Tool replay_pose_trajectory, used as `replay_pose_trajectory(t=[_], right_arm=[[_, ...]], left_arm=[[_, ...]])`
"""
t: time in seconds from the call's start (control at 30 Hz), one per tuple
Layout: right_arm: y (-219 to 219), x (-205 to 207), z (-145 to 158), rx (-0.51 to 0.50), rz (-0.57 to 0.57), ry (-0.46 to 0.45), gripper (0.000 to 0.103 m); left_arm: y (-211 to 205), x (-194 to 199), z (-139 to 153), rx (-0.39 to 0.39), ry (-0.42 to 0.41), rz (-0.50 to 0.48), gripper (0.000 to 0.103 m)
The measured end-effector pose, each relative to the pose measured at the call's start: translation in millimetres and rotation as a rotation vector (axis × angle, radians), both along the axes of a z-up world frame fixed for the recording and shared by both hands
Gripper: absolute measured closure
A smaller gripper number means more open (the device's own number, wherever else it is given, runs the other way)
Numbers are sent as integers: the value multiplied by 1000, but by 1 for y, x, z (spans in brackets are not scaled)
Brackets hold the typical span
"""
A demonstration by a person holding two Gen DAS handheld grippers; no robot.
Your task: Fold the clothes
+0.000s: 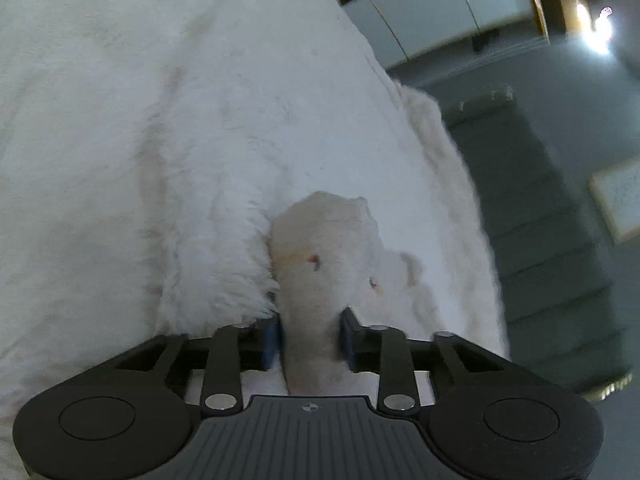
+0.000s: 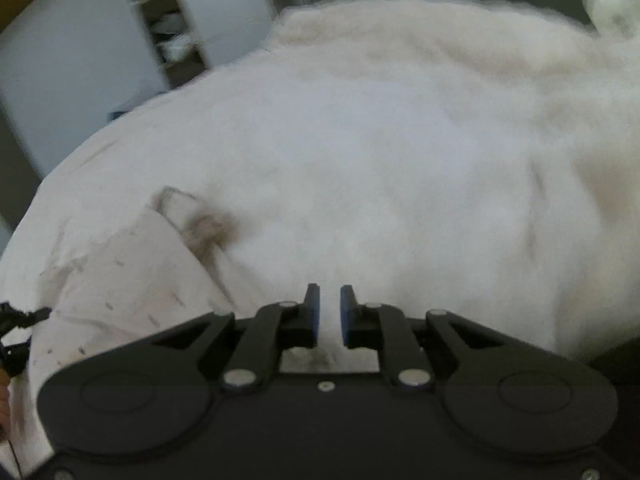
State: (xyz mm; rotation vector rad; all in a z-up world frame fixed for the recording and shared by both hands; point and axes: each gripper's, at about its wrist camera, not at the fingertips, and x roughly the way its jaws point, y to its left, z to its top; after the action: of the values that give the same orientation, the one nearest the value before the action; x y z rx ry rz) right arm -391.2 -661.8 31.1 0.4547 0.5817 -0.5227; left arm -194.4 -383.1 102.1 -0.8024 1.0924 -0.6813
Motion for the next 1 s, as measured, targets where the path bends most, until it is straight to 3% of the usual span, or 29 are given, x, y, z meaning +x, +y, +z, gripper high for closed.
replay_pose_trajectory(t=[0.03,0.1,0.17,0.23,0.33,0.47,0.53,0.67,0.77,0.83,0.93,1.0], right_arm=[[0,18,14,-25,76,-21,67],[2,57,35,-37,220,-56,51],[-4,105,47,36,367,-85,50],[-18,158,46,182,452,-88,49],[-40,226,22,390,452,-17,49],[-55,278,-19,509,402,73,50],[-58,292,-39,591,418,109,60],[-69,300,-51,709,488,148,65],[-80,307,-58,796,542,181,95],[-89,310,-62,853,568,181,101],[-126,297,-54,958,460,-36,101],[-139,290,-50,965,409,-97,101]], left_arm=[[3,5,3,-19,19,10,55],[3,11,13,-24,3,14,46],[6,20,29,-15,-50,14,44],[5,29,27,-37,-28,15,44],[-5,47,3,-111,59,36,45],[-18,58,-19,-120,108,35,54],[-26,63,-22,-107,106,21,55],[-26,69,-24,-100,109,-5,57],[-29,73,-24,-98,107,-14,57],[-28,73,-23,-97,105,-16,58],[-23,71,-25,-88,105,4,63],[-22,68,-26,-83,101,8,65]])
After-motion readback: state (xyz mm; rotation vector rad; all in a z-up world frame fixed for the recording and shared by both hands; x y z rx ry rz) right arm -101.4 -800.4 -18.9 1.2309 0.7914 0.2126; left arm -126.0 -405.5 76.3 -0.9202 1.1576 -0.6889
